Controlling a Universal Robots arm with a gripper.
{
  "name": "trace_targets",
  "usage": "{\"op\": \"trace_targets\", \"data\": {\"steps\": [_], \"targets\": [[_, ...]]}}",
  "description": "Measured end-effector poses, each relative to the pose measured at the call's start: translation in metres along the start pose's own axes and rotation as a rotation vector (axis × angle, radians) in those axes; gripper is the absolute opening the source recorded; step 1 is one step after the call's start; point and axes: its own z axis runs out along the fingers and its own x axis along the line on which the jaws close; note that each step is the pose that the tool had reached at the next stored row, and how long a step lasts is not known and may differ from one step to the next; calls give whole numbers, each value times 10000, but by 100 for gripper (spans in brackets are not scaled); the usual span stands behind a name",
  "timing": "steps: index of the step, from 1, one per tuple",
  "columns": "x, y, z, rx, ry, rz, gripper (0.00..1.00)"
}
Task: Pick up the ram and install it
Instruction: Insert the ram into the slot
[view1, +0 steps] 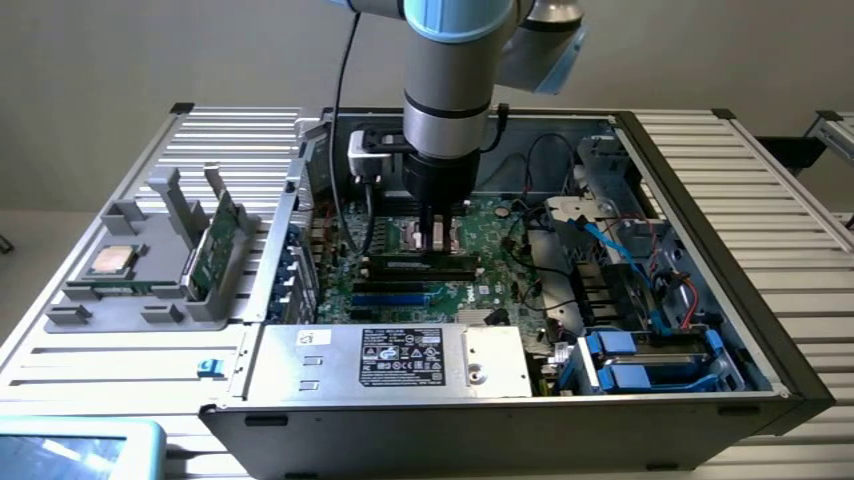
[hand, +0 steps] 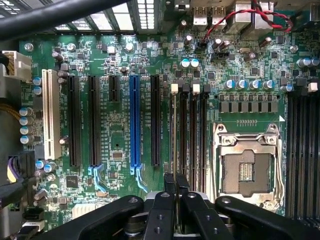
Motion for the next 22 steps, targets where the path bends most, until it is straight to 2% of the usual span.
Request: {"op": "trace_targets", "data": {"steps": [16, 19, 22], "targets": [[-26, 22, 37, 0, 1, 1, 11], [-33, 31, 42, 51, 0, -1, 11], [-35, 32, 42, 57, 1, -3, 11]]}}
